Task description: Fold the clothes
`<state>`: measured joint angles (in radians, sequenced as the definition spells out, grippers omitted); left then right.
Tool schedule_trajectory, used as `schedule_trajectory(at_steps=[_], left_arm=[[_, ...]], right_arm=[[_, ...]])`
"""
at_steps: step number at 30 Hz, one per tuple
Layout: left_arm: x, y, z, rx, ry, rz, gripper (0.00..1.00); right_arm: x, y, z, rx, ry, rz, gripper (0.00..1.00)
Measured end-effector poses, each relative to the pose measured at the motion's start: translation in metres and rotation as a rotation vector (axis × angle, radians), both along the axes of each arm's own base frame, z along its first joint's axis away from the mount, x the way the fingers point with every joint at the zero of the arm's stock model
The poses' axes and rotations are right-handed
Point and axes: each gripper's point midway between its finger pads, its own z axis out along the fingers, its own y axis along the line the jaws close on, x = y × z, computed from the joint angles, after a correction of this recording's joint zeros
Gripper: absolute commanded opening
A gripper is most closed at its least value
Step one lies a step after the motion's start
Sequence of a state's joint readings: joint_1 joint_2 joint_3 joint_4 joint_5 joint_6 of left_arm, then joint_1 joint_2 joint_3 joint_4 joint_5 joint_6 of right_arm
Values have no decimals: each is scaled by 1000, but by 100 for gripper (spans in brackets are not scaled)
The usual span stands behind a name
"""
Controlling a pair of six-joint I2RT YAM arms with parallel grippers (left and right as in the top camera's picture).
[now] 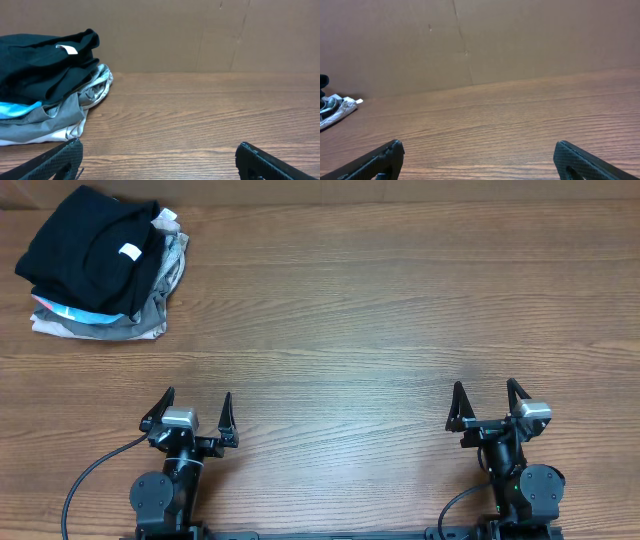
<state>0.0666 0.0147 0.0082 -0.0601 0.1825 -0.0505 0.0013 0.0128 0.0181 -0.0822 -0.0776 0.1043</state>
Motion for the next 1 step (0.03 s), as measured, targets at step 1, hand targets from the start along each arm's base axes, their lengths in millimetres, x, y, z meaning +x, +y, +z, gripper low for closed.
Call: schedule_trajectory(at_steps=[1], left_arm=[[0,0,0,0,0,0,100]], right_arm=[[0,0,0,0,0,0,100]])
